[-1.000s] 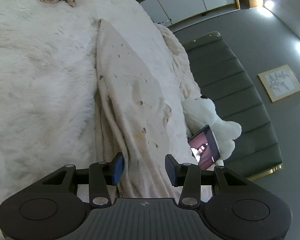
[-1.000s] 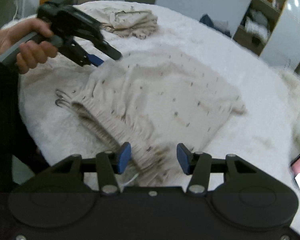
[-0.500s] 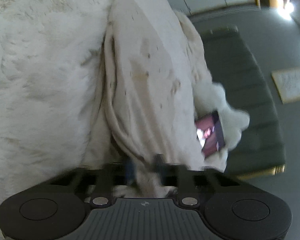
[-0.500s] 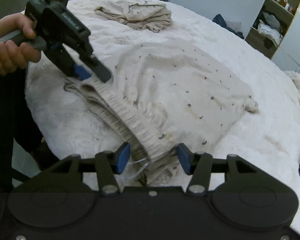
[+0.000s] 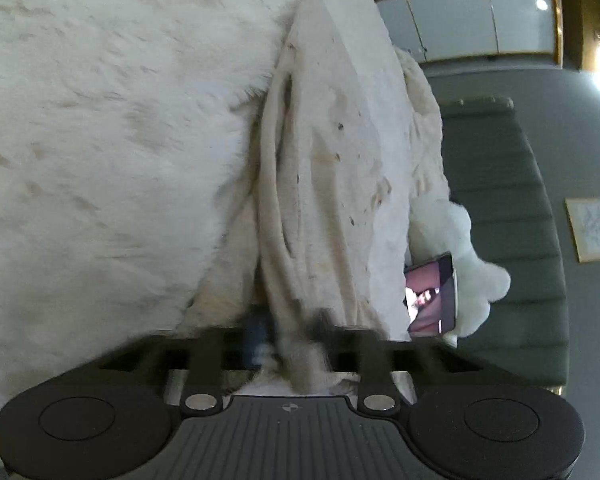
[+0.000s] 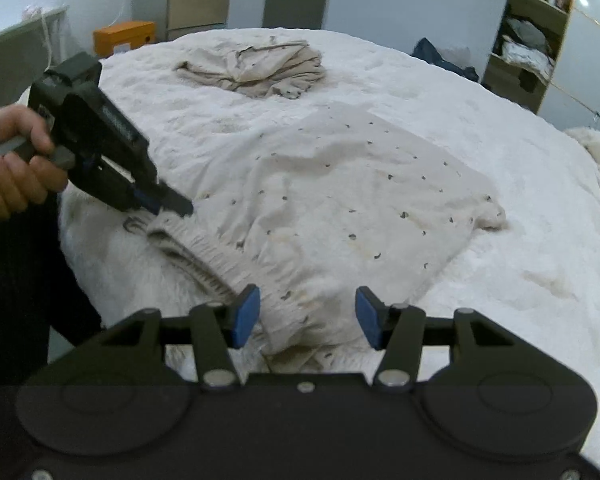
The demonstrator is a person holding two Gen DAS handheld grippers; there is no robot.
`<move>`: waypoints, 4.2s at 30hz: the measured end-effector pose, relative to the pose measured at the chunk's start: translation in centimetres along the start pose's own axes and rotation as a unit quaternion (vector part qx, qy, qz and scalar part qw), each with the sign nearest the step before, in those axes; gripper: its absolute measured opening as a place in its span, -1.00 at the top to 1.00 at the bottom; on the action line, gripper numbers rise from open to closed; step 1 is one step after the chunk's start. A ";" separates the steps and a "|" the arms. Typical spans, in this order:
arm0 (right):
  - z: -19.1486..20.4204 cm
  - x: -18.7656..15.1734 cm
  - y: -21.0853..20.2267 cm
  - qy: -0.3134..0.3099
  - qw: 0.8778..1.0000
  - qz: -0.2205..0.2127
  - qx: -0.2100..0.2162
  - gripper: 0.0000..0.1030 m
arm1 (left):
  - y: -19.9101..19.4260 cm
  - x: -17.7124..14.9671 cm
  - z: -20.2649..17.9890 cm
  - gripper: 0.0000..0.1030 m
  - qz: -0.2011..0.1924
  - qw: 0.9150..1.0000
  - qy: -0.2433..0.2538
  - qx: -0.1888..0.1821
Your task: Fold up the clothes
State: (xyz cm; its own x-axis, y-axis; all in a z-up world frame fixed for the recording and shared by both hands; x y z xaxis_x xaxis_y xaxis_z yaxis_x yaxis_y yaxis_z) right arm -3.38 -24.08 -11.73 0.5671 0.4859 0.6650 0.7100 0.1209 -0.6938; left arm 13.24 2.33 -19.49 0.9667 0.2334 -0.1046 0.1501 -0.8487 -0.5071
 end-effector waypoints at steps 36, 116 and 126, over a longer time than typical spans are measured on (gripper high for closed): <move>-19.2 3.3 16.1 0.185 0.969 0.021 -0.163 0.64 | 1.5 1.0 -1.7 0.56 -0.079 0.968 0.235 -0.033; 4.6 0.4 6.4 -0.343 0.919 0.016 -0.192 0.14 | 11.2 -15.7 -4.2 -0.58 -0.123 0.486 0.824 0.264; 4.5 0.9 7.0 -0.341 0.922 0.019 -0.183 0.13 | 10.9 -15.3 -4.2 -0.56 -0.124 0.497 0.814 0.273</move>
State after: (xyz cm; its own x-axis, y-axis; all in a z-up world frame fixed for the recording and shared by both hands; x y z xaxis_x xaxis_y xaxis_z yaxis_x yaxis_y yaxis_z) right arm 0.17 -18.89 -17.23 0.2890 0.9302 0.2265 0.8590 -0.1475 -0.4903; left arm 0.92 -12.50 -19.83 -0.1145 -0.7724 0.6247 0.6583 -0.5300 -0.5346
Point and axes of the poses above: each gripper's, at about its wrist camera, not at the fingertips, and y roughly the way its jaws point, z to its left, x to its top, the point moved 2 cm from there along y, roughly the way its jaws point, and after that the axes turned 14 degrees about -y, right-handed, at the moved point
